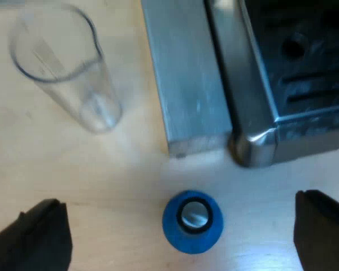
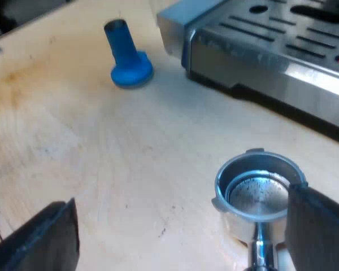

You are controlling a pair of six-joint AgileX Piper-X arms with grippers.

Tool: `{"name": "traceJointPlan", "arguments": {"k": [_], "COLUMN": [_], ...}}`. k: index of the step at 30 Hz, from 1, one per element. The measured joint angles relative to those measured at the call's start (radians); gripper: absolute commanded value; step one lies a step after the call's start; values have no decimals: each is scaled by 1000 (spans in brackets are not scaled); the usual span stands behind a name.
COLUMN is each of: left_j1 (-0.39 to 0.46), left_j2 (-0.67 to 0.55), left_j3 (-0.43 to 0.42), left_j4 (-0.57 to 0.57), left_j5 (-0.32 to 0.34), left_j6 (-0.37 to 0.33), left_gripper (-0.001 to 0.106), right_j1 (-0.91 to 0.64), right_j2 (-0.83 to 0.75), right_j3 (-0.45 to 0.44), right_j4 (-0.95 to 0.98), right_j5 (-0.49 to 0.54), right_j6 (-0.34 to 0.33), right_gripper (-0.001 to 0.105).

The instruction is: Grind coffee beans and then tamp

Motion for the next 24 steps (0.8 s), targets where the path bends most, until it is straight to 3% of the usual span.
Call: {"name": "traceJointPlan", "arguments": {"k": [3,4,5,8,11,16,24], "left_j1": [0,0,0,0,0,0,0], "left_j2": [-84,-135,-171,-242,-285,-310,-312], "left_j3": [1,1,1,-2,-29,-97,-221], "left_j4": [26,54,66,106,150,164,164], "left_j5": [13,13,13,23,47,69,78], "left_j6": [-3,-3,-3,-3,-3,-3,5], "left_gripper": [81,81,81,81,81,81,81], "right_j1": [0,0,0,0,0,0,-158], "right_j2": [0,0,0,0,0,0,0], "right_j3": [-51,-96,-207,-310,-395,-513,-665], "right_j4": [81,149,336,454,549,733,917], "right_j5": [0,0,3,47,134,225,226], "right_j6": [3,4,17,90,111,118,121], "right_gripper": [75,75,75,75,75,75,75]}}
